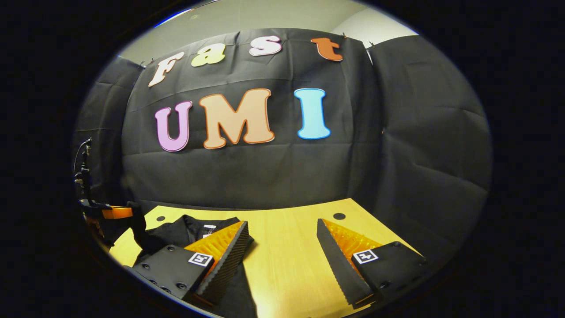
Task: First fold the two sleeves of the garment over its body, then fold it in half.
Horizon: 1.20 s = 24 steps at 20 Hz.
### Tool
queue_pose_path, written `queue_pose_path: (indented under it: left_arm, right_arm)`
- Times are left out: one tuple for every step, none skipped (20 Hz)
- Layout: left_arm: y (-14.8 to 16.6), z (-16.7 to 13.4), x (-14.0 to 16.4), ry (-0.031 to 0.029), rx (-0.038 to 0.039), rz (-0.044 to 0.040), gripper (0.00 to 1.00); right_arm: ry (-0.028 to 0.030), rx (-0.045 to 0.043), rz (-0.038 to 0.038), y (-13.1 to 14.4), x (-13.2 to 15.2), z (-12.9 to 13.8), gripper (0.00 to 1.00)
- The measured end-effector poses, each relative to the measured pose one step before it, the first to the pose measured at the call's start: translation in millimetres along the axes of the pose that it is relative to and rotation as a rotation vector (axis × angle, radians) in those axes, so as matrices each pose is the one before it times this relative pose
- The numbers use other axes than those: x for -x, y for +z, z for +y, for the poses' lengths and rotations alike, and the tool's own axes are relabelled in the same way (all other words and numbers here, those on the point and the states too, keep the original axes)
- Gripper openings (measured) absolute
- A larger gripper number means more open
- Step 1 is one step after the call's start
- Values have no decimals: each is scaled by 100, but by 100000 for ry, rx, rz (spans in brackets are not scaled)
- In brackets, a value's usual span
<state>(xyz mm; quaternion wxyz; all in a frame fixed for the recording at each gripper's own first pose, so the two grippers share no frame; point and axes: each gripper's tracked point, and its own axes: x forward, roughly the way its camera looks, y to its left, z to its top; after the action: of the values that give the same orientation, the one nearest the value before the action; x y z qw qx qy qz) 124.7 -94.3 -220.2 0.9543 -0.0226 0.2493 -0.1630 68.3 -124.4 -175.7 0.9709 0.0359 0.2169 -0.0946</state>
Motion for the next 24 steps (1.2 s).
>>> queue_pose_path:
  left_arm:
    - [20, -1103, -865, -1645, -473, 286, 0]
    - [-25, -1033, -752, -1540, -426, 476, 0]
    - [49, -1138, -979, -1615, -189, 471, 0]
    - [-66, -1076, -784, -1591, -60, 395, 0]
    - [68, -1105, -788, -1539, -168, 524, 0]
    - [-96, -1018, -717, -1517, -312, 326, 0]
    - [-101, -1036, -725, -1494, -507, 562, 0]
    - [-224, -1006, -674, -1618, -441, 966, 0]
    - [-265, -941, -610, -1338, -398, 1005, 0]
    - [-308, -772, -558, -1017, -219, 846, 0]
    - [-242, -570, -543, -592, -47, 665, 0]
    - [-230, -391, -538, -144, -62, 706, 0]
    - [-189, -197, -546, 386, -337, 731, 0]
    - [-348, -250, -542, -370, -149, 1166, 0]
    - [-776, -1082, 21, -3392, 845, 1383, 14]
    - [-815, -598, 994, -1728, 409, 1236, 49]
    - [826, -312, -907, -485, 527, 18, 84]
    - [577, 94, 265, 1025, 117, -1639, 93]
    - [843, 425, 399, 1443, 232, -2400, 95]
    - [650, 505, 520, 2015, 255, -2611, 95]
    - [764, 505, 408, 2007, 257, -2428, 95]
    - [534, 529, 495, 1723, 181, -2203, 95]
    - [447, 545, 714, 2128, 83, -1652, 94]
    - [475, 721, 901, 2365, -383, -1236, 93]
  right_arm:
    - [-1100, -195, -154, 17, 211, -847, 99]
    - [-1175, -63, 106, -98, 95, -874, 99]
    - [-946, -102, 303, -61, 201, -777, 99]
    - [-776, -184, 122, -76, 94, -728, 99]
    - [-787, -262, 362, -118, 78, -565, 99]
    - [-435, -463, 471, -174, 62, -561, 99]
    - [-314, -444, 285, -75, 24, -348, 99]
    - [-274, -248, 268, -144, 23, -377, 99]
    - [-185, -12, 424, -141, 3, -288, 99]
    - [-21, 211, 432, -1197, 237, -131, 99]
    - [7, 224, 394, -69, -44, -142, 100]
    - [193, 124, 241, -56, -92, -121, 99]
    - [272, -19, 364, -10, -59, 68, 99]
    - [339, -102, 309, -22, -101, -46, 99]
    - [346, -182, -33, 70, -43, 68, 99]
    - [410, -72, 38, -43, -104, 105, 99]
    - [540, 153, 132, -64, 2, 242, 99]
    - [561, 227, 38, 9, -172, 193, 99]
    - [926, 118, 103, -18, -44, 286, 99]
    - [1422, 94, 214, -156, -163, 366, 99]
    - [1492, 110, 312, -148, -155, 399, 99]
    - [1540, 264, 339, -106, -258, 337, 99]
    - [1764, 159, -5, -13, -281, 353, 99]
    - [1991, -102, 27, 5, -220, 400, 99]
